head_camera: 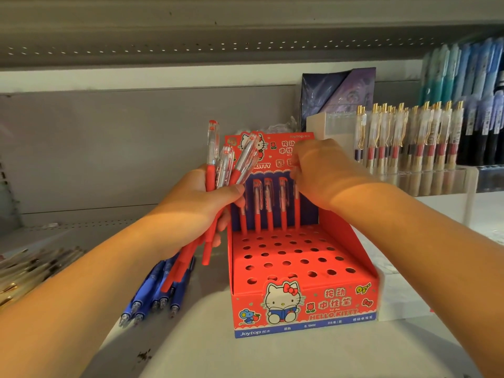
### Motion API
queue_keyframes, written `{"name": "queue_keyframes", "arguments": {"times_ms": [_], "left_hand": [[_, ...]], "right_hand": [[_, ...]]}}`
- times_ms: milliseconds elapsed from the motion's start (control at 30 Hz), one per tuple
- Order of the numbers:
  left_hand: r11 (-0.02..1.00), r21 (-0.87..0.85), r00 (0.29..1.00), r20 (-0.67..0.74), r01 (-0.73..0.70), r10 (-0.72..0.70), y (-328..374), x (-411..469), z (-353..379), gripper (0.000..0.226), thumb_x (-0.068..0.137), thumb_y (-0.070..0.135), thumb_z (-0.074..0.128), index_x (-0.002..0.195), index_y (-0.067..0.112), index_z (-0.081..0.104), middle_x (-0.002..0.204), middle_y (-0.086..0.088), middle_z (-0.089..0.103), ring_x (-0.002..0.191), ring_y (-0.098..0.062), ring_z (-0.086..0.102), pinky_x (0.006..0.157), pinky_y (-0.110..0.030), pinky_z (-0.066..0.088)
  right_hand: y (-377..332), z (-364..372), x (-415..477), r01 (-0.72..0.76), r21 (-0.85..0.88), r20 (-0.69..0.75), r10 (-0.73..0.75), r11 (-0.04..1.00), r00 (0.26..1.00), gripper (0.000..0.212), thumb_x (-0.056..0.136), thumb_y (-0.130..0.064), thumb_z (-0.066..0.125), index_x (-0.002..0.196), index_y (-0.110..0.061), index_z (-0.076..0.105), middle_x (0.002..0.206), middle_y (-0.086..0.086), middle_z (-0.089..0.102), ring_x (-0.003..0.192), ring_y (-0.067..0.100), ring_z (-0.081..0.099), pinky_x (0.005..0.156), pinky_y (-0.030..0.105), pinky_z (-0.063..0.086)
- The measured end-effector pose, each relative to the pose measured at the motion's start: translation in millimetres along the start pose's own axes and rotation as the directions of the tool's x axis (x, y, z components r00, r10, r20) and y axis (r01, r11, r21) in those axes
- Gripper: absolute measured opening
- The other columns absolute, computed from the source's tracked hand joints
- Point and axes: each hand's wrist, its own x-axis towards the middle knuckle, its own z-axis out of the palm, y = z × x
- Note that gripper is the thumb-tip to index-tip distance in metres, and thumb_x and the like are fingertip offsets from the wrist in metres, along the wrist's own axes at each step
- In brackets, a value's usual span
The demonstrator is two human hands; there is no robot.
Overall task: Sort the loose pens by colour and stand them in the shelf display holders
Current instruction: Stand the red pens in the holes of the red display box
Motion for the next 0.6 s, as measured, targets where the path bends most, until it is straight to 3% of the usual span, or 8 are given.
{"name": "queue_keyframes", "arguments": {"times_ms": [200,267,300,333,400,433,467,600], "left_hand": [[1.000,-0.024,1.000,0.002,-0.005,0.005,2.4,-2.7,-0.2,0.023,0.098,0.026,0.058,0.087,0.006,0.061,0.047,-0.007,0.050,0.034,-0.024,0.045,0.030,-0.024,0.034],[0.999,-0.032,1.000,0.019,-0.012,0.013,3.7,-3.8,0.2,0.023,0.098,0.026,0.058,0.088,0.006,0.062,0.047,-0.006,0.051,0.035,-0.023,0.046,0.032,-0.024,0.036],[0.999,-0.043,0.999,0.029,-0.023,0.024,4.4,-4.6,0.4,0.022,0.099,0.025,0.057,0.091,0.005,0.062,0.047,-0.004,0.053,0.035,-0.022,0.047,0.033,-0.023,0.037],[0.997,-0.061,0.998,0.039,-0.036,0.039,5.3,-5.4,1.0,0.021,0.099,0.023,0.056,0.095,0.004,0.062,0.047,0.000,0.055,0.035,-0.019,0.047,0.034,-0.022,0.038],[0.994,-0.095,0.996,0.061,-0.059,0.065,7.2,-7.2,2.2,0.018,0.101,0.019,0.054,0.102,0.002,0.059,0.048,0.004,0.060,0.034,-0.014,0.047,0.035,-0.020,0.038],[0.992,-0.108,0.995,0.076,-0.064,0.072,8.4,-8.3,2.8,0.018,0.101,0.018,0.053,0.105,0.001,0.058,0.049,0.005,0.061,0.034,-0.013,0.047,0.035,-0.020,0.039],[0.991,-0.121,0.993,0.091,-0.065,0.077,9.4,-9.4,3.4,0.018,0.101,0.018,0.052,0.106,0.001,0.058,0.049,0.006,0.062,0.034,-0.013,0.047,0.035,-0.020,0.039],[0.983,-0.167,0.989,0.120,-0.071,0.091,11.0,-11.0,3.5,0.019,0.101,0.017,0.051,0.108,0.000,0.056,0.053,0.003,0.065,0.035,-0.014,0.049,0.036,-0.022,0.042]], "right_hand": [[1.6,4.4,0.2,0.033,-0.040,0.039,-0.032,0.999,0.999,0.013,0.094,-0.011,0.057,0.107,-0.013,0.060,0.110,0.010,0.060,0.086,0.020,0.049,0.078,0.029,0.045],[0.0,1.4,-0.8,0.037,0.041,-0.047,-0.036,0.998,0.998,0.016,0.093,-0.013,0.056,0.108,-0.016,0.061,0.109,0.005,0.061,0.090,0.019,0.053,0.081,0.029,0.046],[-2.8,-1.3,-1.0,0.032,0.163,-0.088,-0.018,0.986,0.996,0.017,0.092,-0.015,0.057,0.106,-0.019,0.063,0.107,0.001,0.063,0.091,0.018,0.058,0.081,0.027,0.048],[-7.0,-4.6,-1.7,0.012,0.368,-0.091,0.024,0.930,0.996,0.015,0.091,-0.015,0.059,0.103,-0.021,0.066,0.102,-0.003,0.066,0.088,0.015,0.063,0.078,0.024,0.052],[-19.1,-10.3,-6.3,-0.073,0.795,0.059,0.044,0.602,0.997,0.011,0.090,-0.015,0.068,0.098,-0.021,0.067,0.092,0.000,0.071,0.076,0.009,0.069,0.065,0.021,0.058],[-23.9,-11.3,-8.8,-0.114,0.886,0.119,0.018,0.450,0.993,0.012,0.089,-0.013,0.071,0.098,-0.019,0.066,0.090,0.005,0.072,0.071,0.009,0.070,0.061,0.022,0.059],[-26.1,-11.1,-10.9,-0.129,0.919,0.140,-0.003,0.374,0.990,0.012,0.088,-0.011,0.072,0.097,-0.017,0.065,0.088,0.009,0.073,0.068,0.010,0.071,0.061,0.024,0.060],[-27.4,-10.4,-15.0,-0.141,0.959,0.142,0.014,0.247,0.990,0.012,0.088,-0.004,0.070,0.099,-0.008,0.065,0.087,0.013,0.074,0.070,0.015,0.073,0.068,0.029,0.062]]}}
